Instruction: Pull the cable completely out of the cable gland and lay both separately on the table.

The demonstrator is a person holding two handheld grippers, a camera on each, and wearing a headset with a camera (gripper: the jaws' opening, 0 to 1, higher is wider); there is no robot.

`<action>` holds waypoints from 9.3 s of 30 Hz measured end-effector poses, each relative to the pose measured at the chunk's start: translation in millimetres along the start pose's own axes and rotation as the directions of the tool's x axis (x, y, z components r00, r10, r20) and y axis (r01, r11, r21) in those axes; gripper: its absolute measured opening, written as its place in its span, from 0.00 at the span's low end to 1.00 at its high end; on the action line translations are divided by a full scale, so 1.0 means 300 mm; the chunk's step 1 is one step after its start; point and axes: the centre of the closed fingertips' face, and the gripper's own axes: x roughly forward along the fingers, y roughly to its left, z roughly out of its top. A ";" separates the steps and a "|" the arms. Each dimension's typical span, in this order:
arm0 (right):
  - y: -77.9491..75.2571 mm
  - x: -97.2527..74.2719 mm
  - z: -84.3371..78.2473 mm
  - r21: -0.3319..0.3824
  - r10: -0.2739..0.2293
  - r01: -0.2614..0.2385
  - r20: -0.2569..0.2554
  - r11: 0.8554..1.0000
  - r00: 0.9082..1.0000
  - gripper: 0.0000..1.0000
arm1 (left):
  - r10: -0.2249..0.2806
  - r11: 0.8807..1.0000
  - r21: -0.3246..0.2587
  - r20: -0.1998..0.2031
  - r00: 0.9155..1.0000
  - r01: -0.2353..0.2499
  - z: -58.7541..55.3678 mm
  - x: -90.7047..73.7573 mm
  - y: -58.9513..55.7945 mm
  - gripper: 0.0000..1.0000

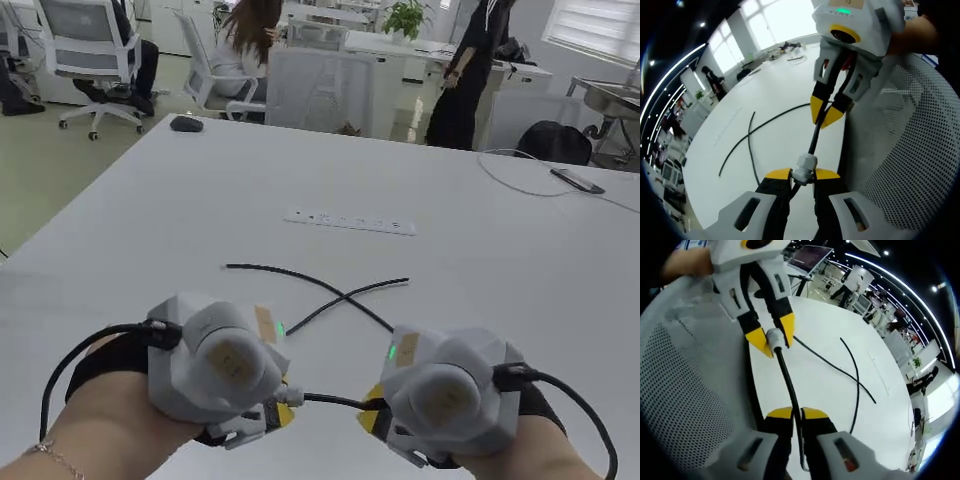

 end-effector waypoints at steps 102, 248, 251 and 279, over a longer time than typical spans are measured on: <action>0.122 -0.007 0.126 -0.074 0.158 -0.148 0.163 0.986 0.974 0.04 | -0.050 0.996 0.071 -0.019 0.999 0.052 0.007 0.018 -0.052 0.17; 0.056 0.020 -0.035 -0.015 0.075 -0.076 -0.068 0.997 0.995 0.04 | -0.016 0.998 0.060 -0.014 1.000 0.017 0.008 0.006 -0.030 0.17; 0.089 -0.001 0.014 0.057 0.156 -0.156 0.012 0.986 0.988 0.22 | -0.021 0.999 0.047 -0.024 0.999 0.022 0.001 0.006 -0.028 0.17; -0.276 -0.241 -1.028 0.804 -0.273 0.469 -0.389 0.365 0.880 0.27 | -0.002 1.000 0.026 -0.046 0.999 0.003 -0.022 0.009 0.000 0.17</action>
